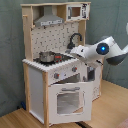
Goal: Play with the kitchen
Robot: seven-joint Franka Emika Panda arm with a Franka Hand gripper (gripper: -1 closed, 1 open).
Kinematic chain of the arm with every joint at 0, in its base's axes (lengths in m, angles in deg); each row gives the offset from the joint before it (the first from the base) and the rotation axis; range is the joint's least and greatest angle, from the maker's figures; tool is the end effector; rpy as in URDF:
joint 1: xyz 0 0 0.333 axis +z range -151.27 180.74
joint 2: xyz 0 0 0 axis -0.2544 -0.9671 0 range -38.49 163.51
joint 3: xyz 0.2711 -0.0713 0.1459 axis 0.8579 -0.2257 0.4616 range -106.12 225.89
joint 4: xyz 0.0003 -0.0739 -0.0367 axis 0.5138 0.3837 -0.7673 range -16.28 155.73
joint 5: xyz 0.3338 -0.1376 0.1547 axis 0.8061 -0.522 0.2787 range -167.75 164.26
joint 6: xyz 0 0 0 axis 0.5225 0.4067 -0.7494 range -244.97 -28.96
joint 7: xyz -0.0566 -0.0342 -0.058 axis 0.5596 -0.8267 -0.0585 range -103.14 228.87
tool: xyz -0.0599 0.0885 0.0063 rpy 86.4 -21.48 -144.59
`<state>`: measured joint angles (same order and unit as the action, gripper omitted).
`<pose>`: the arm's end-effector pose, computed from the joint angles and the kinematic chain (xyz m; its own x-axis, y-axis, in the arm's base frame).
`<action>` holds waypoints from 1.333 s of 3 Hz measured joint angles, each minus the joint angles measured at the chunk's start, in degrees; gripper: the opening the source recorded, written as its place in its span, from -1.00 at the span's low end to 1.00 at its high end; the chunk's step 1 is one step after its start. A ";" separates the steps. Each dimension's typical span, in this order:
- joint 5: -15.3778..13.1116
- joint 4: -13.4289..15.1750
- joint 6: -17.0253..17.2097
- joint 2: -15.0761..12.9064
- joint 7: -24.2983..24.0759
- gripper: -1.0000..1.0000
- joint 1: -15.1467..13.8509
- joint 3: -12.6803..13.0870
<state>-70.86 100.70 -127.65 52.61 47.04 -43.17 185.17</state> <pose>0.2946 0.4311 0.4792 0.3361 0.9329 -0.1296 0.5149 -0.0668 0.8546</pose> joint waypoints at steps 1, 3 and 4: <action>1.14 2.32 -0.29 -4.56 2.53 1.00 -0.05 -0.53; 3.52 8.12 -4.12 -13.84 7.21 1.00 -0.01 -2.99; 4.08 9.28 -8.08 -16.74 10.44 1.00 0.11 -5.44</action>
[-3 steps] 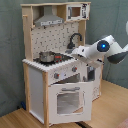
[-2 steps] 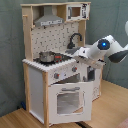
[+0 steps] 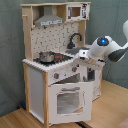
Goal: Play with the kitchen
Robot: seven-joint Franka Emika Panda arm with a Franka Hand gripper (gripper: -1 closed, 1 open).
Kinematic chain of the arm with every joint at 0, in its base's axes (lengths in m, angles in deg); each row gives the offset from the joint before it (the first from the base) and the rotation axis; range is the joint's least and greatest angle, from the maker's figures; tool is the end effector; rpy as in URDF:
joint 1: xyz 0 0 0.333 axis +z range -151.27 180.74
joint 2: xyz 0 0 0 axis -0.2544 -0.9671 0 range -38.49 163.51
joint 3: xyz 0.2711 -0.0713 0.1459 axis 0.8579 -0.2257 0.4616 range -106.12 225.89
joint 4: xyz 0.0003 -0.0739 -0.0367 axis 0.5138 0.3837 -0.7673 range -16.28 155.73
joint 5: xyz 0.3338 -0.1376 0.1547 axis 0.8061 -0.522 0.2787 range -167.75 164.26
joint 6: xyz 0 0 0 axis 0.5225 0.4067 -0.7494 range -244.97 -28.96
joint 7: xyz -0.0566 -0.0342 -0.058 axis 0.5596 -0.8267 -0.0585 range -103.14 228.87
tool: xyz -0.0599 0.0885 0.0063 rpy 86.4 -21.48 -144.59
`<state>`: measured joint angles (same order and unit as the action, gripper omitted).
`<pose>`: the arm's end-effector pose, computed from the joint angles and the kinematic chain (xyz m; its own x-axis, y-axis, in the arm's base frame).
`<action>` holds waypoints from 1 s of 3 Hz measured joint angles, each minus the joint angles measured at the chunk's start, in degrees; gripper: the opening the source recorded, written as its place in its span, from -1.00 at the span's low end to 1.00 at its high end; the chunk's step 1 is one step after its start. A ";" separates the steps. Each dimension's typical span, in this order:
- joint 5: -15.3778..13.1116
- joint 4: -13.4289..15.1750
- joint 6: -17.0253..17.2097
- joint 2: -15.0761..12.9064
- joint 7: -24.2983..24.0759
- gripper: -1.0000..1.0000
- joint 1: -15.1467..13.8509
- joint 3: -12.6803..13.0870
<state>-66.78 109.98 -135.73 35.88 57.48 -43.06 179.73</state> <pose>0.3130 0.3743 0.4439 0.1442 0.9788 -0.1457 0.7984 -0.0281 0.6014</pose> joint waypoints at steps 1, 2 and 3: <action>1.13 0.09 -3.51 -1.97 4.23 1.00 0.28 -2.50; 2.92 0.15 -6.50 -3.43 8.18 1.00 0.94 -4.90; 4.22 0.23 -10.22 -4.17 11.85 1.00 2.28 -8.54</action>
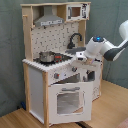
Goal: Play with the kitchen
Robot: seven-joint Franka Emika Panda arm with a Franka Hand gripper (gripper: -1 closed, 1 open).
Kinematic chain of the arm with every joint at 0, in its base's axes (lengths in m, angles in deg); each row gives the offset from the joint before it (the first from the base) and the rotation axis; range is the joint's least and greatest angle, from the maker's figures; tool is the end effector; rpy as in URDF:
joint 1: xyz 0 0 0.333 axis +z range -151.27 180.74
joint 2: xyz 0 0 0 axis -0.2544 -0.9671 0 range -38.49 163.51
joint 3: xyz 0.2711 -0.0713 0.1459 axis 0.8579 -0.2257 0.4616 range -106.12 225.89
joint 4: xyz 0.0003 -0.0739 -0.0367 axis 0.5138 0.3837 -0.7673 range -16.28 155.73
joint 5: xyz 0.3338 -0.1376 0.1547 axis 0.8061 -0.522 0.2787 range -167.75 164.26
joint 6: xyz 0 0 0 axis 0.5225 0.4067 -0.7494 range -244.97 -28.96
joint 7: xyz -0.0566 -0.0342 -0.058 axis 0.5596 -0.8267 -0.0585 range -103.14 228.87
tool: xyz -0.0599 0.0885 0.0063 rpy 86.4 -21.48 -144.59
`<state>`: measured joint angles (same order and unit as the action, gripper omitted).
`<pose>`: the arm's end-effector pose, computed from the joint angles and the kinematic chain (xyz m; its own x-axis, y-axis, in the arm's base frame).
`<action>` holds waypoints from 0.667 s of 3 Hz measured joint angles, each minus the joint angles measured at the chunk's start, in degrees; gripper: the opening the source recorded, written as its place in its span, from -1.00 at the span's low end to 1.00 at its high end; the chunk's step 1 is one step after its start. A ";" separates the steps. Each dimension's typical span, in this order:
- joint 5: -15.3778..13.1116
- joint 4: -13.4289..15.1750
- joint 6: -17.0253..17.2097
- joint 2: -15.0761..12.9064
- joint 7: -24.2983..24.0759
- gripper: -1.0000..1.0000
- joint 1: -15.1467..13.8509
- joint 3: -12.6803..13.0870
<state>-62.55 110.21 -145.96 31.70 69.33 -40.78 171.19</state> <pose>0.3446 0.3629 0.4257 -0.0249 0.9968 -0.0756 0.8976 0.0556 0.4373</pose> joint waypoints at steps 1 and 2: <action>0.69 0.11 -3.36 -0.22 2.63 1.00 1.90 -3.83; 1.00 0.27 -6.44 -0.59 4.60 1.00 4.73 -8.17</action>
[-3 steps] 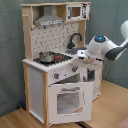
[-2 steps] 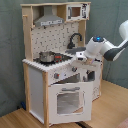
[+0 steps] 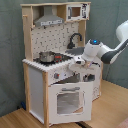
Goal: Play with the kitchen
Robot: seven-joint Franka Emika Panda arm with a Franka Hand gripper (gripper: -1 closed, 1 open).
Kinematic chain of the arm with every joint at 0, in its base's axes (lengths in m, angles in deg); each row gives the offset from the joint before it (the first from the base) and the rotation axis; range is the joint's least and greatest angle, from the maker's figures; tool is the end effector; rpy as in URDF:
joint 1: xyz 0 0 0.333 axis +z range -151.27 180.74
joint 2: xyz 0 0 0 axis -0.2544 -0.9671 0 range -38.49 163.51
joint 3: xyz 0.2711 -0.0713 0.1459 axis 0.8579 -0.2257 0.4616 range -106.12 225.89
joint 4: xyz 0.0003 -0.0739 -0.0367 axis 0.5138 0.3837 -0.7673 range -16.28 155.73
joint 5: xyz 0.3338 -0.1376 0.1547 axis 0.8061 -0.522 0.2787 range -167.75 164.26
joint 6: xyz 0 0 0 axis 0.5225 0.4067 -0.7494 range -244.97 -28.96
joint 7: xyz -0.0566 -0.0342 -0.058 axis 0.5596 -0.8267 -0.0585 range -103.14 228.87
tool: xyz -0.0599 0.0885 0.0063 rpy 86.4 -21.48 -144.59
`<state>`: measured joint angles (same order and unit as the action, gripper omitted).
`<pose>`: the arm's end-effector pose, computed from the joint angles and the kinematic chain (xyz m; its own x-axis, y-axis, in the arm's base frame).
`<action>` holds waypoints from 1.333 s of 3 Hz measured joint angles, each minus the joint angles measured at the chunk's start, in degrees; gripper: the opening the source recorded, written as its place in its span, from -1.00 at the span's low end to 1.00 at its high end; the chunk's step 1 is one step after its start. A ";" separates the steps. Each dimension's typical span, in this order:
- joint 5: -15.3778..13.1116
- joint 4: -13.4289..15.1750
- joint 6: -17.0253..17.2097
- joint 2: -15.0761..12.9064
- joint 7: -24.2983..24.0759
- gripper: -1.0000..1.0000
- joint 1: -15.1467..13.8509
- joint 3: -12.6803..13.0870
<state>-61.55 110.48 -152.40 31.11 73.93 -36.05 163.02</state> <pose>0.3587 0.3639 0.3965 -0.1030 0.9940 -0.0359 0.9224 0.1090 0.3705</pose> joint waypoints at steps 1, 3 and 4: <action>0.00 0.00 -2.51 -0.64 1.43 1.00 3.30 -4.30; 0.00 -0.22 -4.62 -5.75 4.54 1.00 9.73 -11.15; 0.00 -0.23 -4.57 -7.32 5.52 1.00 9.81 -11.54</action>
<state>-61.55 110.25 -156.97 23.79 79.45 -26.24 151.49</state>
